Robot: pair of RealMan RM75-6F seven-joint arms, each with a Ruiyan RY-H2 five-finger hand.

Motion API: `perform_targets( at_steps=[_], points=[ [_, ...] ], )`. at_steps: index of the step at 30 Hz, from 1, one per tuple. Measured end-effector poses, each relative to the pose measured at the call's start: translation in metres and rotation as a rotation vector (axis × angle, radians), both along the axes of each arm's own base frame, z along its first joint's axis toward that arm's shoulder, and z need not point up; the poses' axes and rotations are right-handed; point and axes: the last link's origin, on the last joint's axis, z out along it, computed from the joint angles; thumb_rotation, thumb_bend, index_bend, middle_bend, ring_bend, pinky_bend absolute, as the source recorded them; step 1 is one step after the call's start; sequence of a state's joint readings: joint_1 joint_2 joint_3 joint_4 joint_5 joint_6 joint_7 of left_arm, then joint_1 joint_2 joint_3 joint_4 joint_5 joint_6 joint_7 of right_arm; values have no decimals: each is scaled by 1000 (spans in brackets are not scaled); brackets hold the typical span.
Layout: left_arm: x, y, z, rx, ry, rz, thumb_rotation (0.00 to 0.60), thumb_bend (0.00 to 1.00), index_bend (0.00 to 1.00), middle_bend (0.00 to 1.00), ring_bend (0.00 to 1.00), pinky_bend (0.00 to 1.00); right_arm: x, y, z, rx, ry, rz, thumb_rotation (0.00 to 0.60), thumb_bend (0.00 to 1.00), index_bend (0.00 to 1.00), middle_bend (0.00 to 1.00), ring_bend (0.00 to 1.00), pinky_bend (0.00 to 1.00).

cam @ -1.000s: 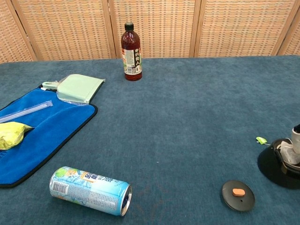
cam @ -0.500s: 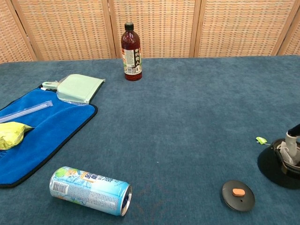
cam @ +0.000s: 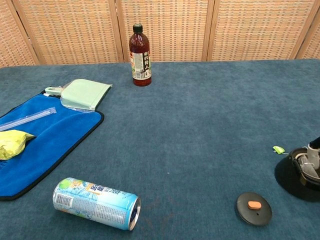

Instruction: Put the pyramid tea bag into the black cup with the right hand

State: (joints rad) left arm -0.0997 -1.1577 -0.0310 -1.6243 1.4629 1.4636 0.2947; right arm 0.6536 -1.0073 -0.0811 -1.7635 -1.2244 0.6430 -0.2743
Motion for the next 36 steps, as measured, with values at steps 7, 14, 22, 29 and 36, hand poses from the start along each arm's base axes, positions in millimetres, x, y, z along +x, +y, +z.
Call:
perform_targets(
  at_steps=[7,14,22,29,36],
  points=[
    [1,0,-1,-4,0,-1,600,349,0,0,0,0,3,3,3,1,-1,2,600,1000,362,1000,1000,1000],
    [0,0,-2,-5,0,2,600,349,0,0,0,0,11,3,13,-26,-10,21,600,1000,362,1000,1000,1000],
    [-1,0,-2,-7,-1,3,600,349,0,0,0,0,16,0,17,-50,-23,36,600,1000,362,1000,1000,1000],
    [-2,0,-3,-8,-1,8,600,349,0,0,0,0,15,-3,12,-40,-24,33,600,1000,362,1000,1000,1000],
    [-3,-1,-3,-8,-1,12,600,349,0,0,0,0,13,-6,7,-35,-24,24,600,1000,362,1000,1000,1000]
  ],
)
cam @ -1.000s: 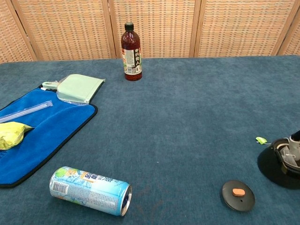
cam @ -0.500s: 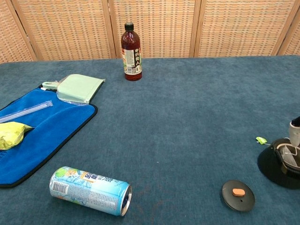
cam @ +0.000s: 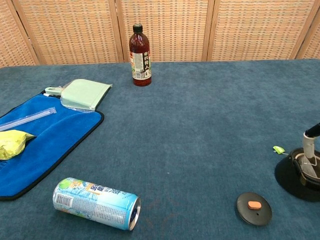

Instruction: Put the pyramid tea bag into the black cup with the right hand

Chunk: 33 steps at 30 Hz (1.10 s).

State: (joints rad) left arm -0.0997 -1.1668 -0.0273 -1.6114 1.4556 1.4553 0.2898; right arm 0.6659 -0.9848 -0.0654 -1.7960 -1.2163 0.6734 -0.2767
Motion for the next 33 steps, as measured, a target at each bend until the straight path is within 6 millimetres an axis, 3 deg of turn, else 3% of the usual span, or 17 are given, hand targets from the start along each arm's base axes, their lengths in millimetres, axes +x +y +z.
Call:
perform_targets(
  at_steps=[22,33],
  points=[
    [0,0,-1,-4,-2,-1,600,349,0,0,0,0,-18,9,-10,28,18,-56,600,1000,362,1000,1000,1000],
    [0,0,-3,-8,-4,-3,600,349,0,0,0,0,-11,6,-2,-10,4,-26,600,1000,362,1000,1000,1000]
  ],
)
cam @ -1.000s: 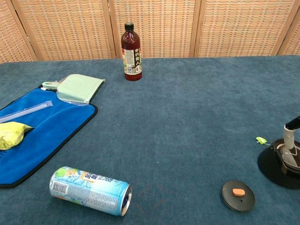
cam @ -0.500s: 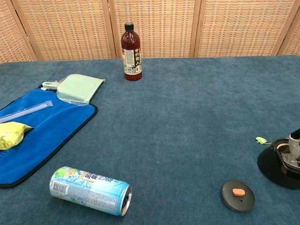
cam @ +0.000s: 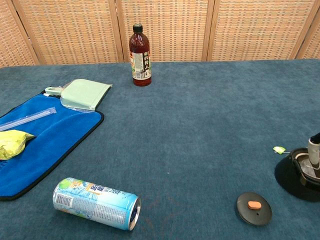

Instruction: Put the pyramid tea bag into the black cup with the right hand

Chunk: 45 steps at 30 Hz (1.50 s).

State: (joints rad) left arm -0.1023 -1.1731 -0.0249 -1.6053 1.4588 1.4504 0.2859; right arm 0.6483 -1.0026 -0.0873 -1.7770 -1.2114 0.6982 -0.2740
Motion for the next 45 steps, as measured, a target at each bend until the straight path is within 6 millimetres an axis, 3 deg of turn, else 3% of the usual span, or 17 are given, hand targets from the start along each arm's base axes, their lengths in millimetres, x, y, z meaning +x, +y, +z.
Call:
perform_targets(
  at_steps=[27,45],
  points=[
    [-3,-1,1,2,-7,4,600,349,0,0,0,0,-4,-2,-6,-23,-5,-1,600,1000,362,1000,1000,1000],
    [-5,-3,3,10,-15,4,600,349,0,0,0,0,14,4,22,-69,-3,25,600,1000,360,1000,1000,1000]
  ],
)
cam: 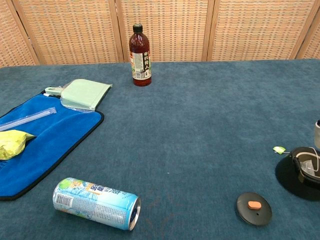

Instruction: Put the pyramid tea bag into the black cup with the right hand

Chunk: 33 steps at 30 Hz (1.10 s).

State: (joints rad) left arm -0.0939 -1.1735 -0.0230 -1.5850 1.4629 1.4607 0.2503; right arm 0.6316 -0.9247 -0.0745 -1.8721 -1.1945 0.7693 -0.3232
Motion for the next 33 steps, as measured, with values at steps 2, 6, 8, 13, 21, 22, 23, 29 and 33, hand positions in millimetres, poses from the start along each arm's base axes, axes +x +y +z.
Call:
perform_targets(
  at_steps=[2,6,8,13,21,22,23,29,33],
  points=[
    [-1,-1,0,1,0,2,600,349,0,0,0,0,4,1,3,-19,-12,13,600,1000,354,997,1000,1000],
    [-1,-1,1,2,-2,2,600,349,0,0,0,0,10,2,10,-70,-40,45,600,961,339,931,986,1000],
    [-1,-1,1,5,-5,2,600,349,0,0,0,0,11,3,14,-106,-56,63,600,926,335,888,951,1000],
    [-1,-3,2,8,-10,4,600,349,0,0,0,0,13,5,23,-243,-126,101,600,845,336,769,799,914],
    [0,-7,1,15,-21,0,600,348,0,0,0,0,5,19,30,-438,-218,119,600,735,306,524,524,652],
    [0,-7,1,17,-23,-2,600,348,0,0,0,0,5,21,30,-449,-221,118,600,722,294,488,485,610],
    [1,-8,1,20,-26,-3,600,348,0,0,0,0,4,22,31,-459,-222,117,600,714,285,463,458,584],
    [2,-13,1,30,-35,-13,600,349,0,0,0,0,0,32,29,-510,-225,100,600,655,199,266,243,385],
    [3,-16,-1,28,-43,-21,600,349,0,0,0,0,-5,37,27,-537,-236,80,600,624,167,221,190,314]
  ],
)
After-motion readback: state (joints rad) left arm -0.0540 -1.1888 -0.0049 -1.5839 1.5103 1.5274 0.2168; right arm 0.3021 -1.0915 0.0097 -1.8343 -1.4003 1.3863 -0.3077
